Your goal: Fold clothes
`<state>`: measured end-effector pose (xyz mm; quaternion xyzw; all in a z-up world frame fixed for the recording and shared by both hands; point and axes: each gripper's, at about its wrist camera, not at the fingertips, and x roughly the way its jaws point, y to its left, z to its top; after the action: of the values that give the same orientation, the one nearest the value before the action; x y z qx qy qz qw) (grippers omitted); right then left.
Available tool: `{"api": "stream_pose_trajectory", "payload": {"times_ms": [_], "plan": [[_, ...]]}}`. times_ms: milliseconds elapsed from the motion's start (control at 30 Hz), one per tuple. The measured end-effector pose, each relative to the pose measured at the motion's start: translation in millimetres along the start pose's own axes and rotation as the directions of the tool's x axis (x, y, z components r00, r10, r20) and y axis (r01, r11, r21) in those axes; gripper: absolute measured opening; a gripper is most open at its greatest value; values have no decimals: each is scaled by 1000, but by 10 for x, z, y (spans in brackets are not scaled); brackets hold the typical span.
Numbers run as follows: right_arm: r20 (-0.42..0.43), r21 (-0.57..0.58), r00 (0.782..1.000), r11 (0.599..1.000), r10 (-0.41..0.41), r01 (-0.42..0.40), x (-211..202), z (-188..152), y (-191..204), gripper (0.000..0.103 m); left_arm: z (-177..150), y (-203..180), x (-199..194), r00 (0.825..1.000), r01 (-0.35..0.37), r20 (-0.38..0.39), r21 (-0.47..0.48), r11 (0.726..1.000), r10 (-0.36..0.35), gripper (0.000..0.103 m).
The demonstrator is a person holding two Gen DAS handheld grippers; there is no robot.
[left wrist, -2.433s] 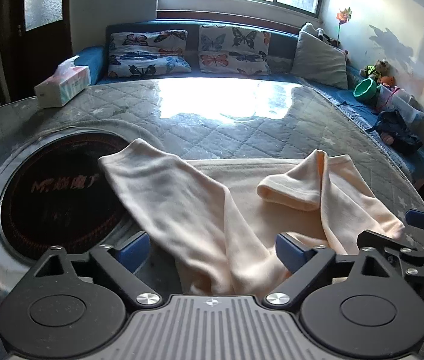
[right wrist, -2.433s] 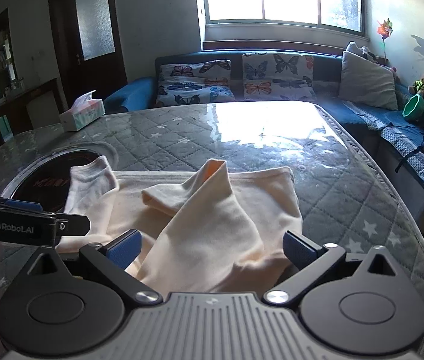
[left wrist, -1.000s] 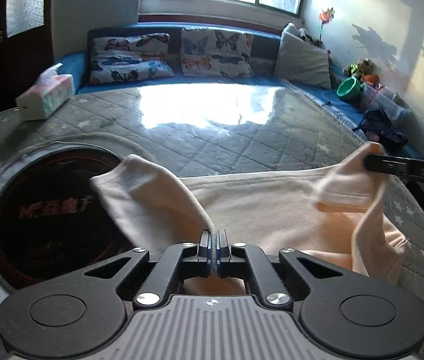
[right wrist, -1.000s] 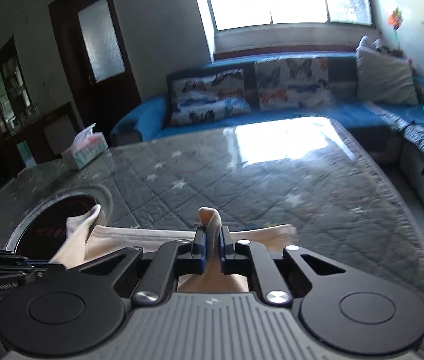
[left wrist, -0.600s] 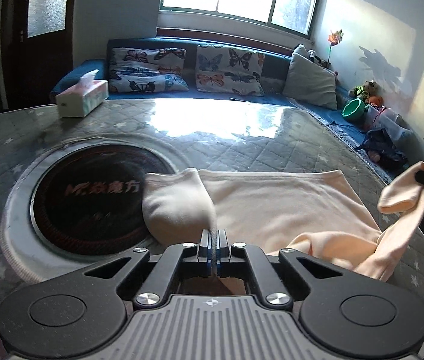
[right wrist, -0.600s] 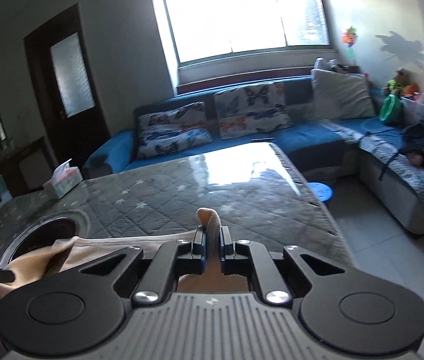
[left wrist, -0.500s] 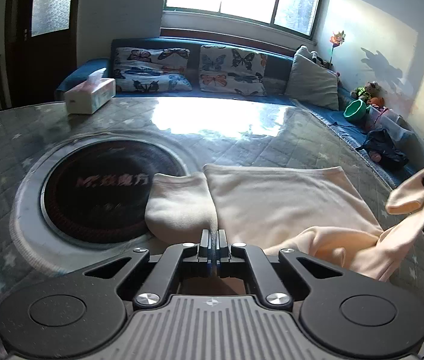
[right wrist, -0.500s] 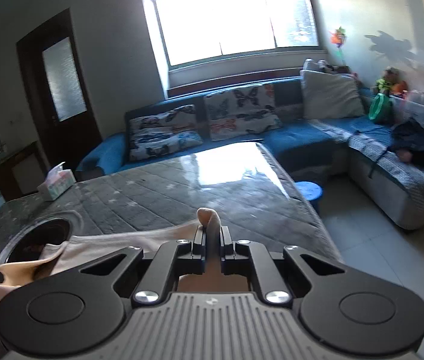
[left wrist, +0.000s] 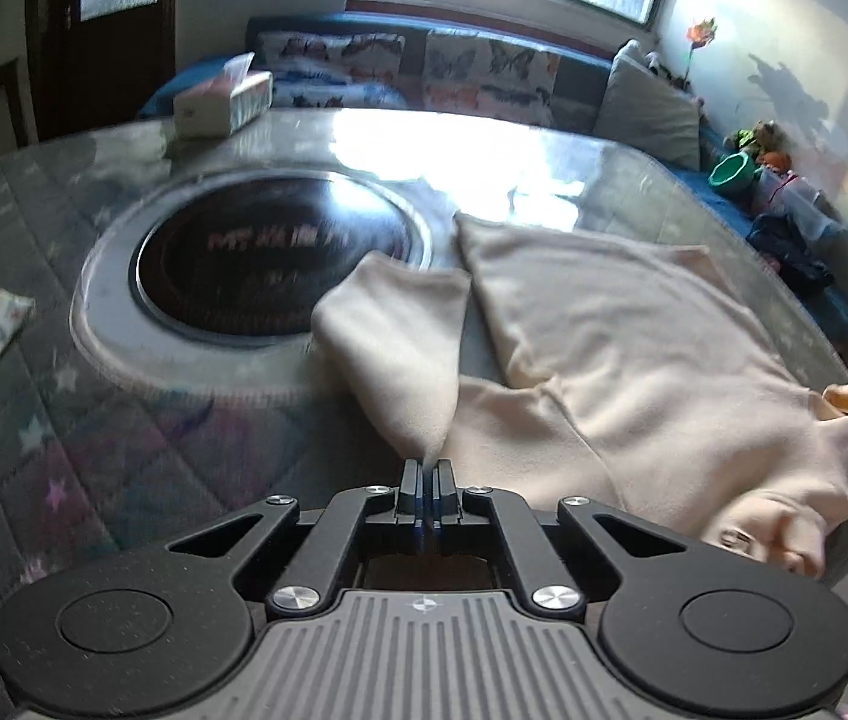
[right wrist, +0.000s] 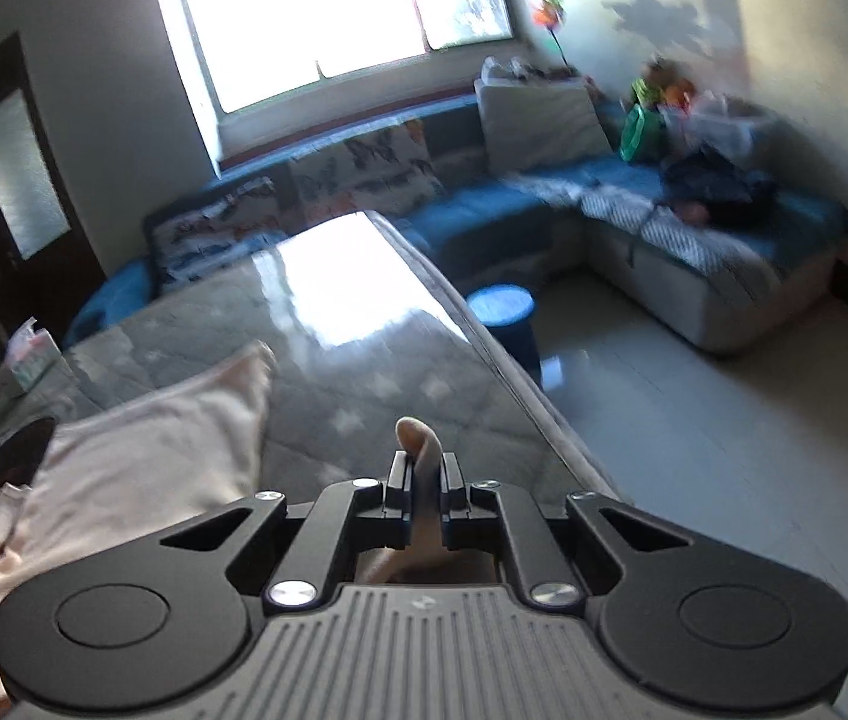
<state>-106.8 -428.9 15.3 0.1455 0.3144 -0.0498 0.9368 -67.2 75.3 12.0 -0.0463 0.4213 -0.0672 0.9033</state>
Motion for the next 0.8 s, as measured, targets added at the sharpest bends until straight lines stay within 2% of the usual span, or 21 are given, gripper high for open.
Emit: {"api": "stream_pose_trajectory", "payload": {"times_ms": [300, 367, 400, 500, 567, 667, 800], "plan": [[-64, 9, 993, 995, -103, 104, 44, -155, -184, 9, -74, 23, 14, 1000, -13, -23, 19, 1000, 14, 7], [-67, 8, 990, 993, -120, 121, 28, -169, -217, 11, -81, 34, 9, 999, -20, -27, 22, 1000, 20, 7], [-66, 4, 989, 991, -131, 132, 14, -173, -229, 16, -85, 40, 6, 999, -23, -29, 23, 999, 24, 7], [-48, -22, 985, 986, -166, 165, -54, -143, -240, 18, -89, 59, -21, 999, -36, -27, 27, 999, 37, 9], [-39, -40, 988, 988, -150, 148, -100, -97, -222, 19, -72, 69, -58, 999, -48, -17, 28, 998, 49, 9], [-32, -75, 994, 992, -103, 100, -142, -46, -118, 28, -36, 13, -112, 1000, -30, 4, 44, 999, 30, 10], [-83, -148, 995, 987, 52, -64, -109, -46, 215, 29, 5, -100, -174, 999, 15, 28, 74, 997, -17, 12]]}}
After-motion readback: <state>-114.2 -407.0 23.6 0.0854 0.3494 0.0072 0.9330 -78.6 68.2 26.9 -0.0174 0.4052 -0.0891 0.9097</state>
